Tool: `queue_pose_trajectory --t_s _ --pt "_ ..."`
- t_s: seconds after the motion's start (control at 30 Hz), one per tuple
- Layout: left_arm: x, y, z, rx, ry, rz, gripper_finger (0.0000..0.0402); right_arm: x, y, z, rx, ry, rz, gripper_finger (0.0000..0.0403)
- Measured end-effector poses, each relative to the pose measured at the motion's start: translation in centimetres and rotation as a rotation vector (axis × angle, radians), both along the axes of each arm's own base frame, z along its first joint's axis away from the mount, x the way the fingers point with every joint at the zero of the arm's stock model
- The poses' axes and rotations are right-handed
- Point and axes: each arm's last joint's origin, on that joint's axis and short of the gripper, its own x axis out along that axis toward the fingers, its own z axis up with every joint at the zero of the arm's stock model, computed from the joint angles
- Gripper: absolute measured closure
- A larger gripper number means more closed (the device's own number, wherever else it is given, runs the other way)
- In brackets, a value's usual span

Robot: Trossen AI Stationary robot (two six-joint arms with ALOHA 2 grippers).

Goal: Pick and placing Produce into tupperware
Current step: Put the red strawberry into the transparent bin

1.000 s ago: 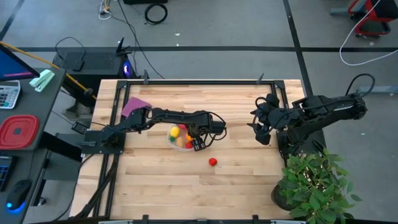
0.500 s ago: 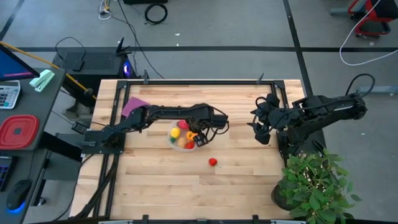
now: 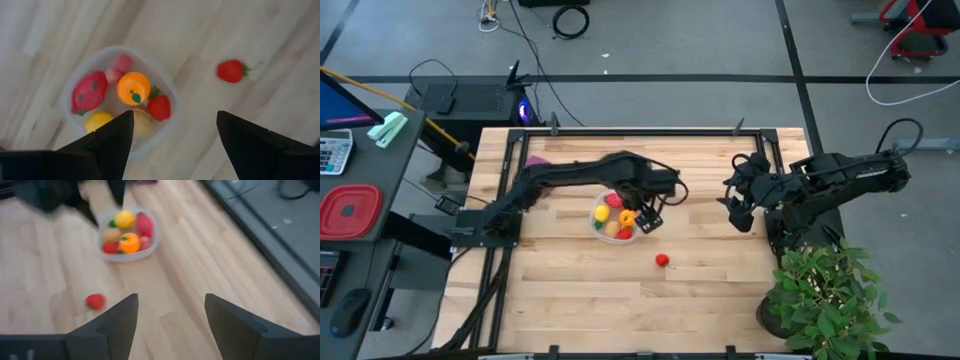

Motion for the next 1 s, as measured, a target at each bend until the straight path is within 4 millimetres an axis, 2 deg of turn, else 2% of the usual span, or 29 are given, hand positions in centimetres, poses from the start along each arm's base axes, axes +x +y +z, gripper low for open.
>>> queue_pose_trajectory --t_s 0.2,0.33,0.43,0.6,0.7,0.83,1.0 --pt "-5.1 -1.5 7.1 0.178 -0.186 0.008 0.0113 1.1 1.0 -0.1 0.077 -0.028 0.054 0.0163" --pt "-8.4 -3.0 10.9 0.275 -0.325 0.000 0.0113 3.6 2.4 -1.1 0.096 -0.015 0.103 0.0163" --pt "-10.2 -4.2 12.5 0.280 -0.397 -0.029 0.0113 6.0 3.9 -3.0 0.091 0.052 0.155 0.0163" --pt "-11.8 -5.9 13.7 0.278 -0.450 -0.087 0.0113 9.7 6.8 -6.8 0.103 0.142 0.151 0.0163" --pt "-11.6 -6.7 13.8 0.334 -0.489 -0.078 0.0113 11.4 8.4 -9.3 0.140 0.215 0.164 0.0163" --pt "-11.3 -6.8 14.2 0.374 -0.525 -0.131 0.0113 12.8 10.0 -12.6 0.170 0.311 0.154 0.0163" --pt "-11.1 -6.9 14.4 0.384 -0.553 -0.154 0.0113 14.9 11.3 -15.5 0.173 0.300 0.164 0.0163"
